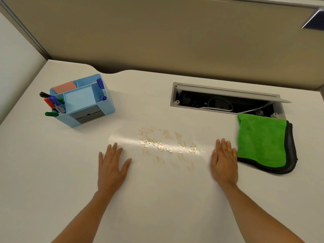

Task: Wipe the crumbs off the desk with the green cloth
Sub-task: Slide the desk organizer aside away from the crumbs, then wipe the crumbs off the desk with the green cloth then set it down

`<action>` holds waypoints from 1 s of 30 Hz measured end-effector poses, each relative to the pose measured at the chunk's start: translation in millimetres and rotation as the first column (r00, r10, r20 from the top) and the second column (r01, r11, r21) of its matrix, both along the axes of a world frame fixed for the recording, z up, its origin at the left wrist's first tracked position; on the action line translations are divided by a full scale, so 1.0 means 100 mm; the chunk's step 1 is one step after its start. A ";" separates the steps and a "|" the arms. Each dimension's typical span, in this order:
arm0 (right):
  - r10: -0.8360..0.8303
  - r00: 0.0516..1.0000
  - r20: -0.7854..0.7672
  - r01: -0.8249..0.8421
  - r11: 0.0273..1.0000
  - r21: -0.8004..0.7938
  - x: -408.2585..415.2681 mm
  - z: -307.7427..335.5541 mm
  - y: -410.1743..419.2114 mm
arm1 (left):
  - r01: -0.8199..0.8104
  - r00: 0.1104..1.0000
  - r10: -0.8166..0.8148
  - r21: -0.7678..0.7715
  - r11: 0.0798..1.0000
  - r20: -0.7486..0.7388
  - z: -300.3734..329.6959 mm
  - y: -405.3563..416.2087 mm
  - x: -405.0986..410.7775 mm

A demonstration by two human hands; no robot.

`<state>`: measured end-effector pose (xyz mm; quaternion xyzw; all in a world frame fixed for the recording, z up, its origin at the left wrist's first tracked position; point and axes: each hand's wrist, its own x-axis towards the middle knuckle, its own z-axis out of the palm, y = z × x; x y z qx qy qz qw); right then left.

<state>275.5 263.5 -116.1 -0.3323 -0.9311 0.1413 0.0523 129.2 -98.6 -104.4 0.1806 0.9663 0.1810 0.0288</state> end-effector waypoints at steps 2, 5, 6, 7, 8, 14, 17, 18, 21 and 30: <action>0.000 1.000 -0.003 0.000 1.000 -0.003 0.00 0.00 0.01 | 0.006 1.000 -0.006 -0.034 0.999 0.019 -0.03 -0.03 0.05; 0.007 1.000 0.005 -0.007 1.000 -0.013 0.00 0.01 0.01 | 0.020 0.999 -0.017 -0.061 0.998 0.048 -0.05 -0.06 0.04; 0.012 1.000 0.010 -0.012 1.000 -0.015 0.00 0.02 0.01 | 0.022 0.998 -0.018 -0.062 0.998 0.057 -0.05 -0.06 0.03; 0.020 1.000 0.020 -0.019 1.000 -0.018 0.00 0.03 0.01 | 0.021 0.998 -0.017 -0.060 0.998 0.063 -0.05 -0.07 0.02; 0.030 0.999 0.031 -0.029 0.999 -0.021 0.00 0.04 0.01 | 0.019 0.998 -0.015 -0.054 0.998 0.067 -0.05 -0.07 0.02; 0.025 0.983 -0.185 -0.046 0.993 -0.110 0.04 0.17 0.08 | 0.023 0.997 -0.024 0.002 1.000 0.072 -0.06 -0.08 0.02; -0.015 0.979 -0.205 0.024 0.999 0.041 0.09 0.26 0.28 | 0.018 0.997 -0.020 0.019 1.000 0.077 -0.06 -0.08 0.03; -0.058 0.984 -0.169 0.075 0.992 0.098 0.12 0.27 0.38 | 0.017 0.997 -0.019 0.022 1.000 0.077 -0.06 -0.08 0.03; -0.221 0.975 -0.013 0.221 0.966 0.132 0.24 0.30 0.63 | 0.014 0.997 -0.015 0.023 1.000 0.080 -0.04 -0.08 0.03; -0.251 0.953 0.169 0.234 0.966 0.111 0.20 0.49 1.06 | 0.064 0.993 -0.064 0.000 0.998 0.095 -0.06 -0.15 0.01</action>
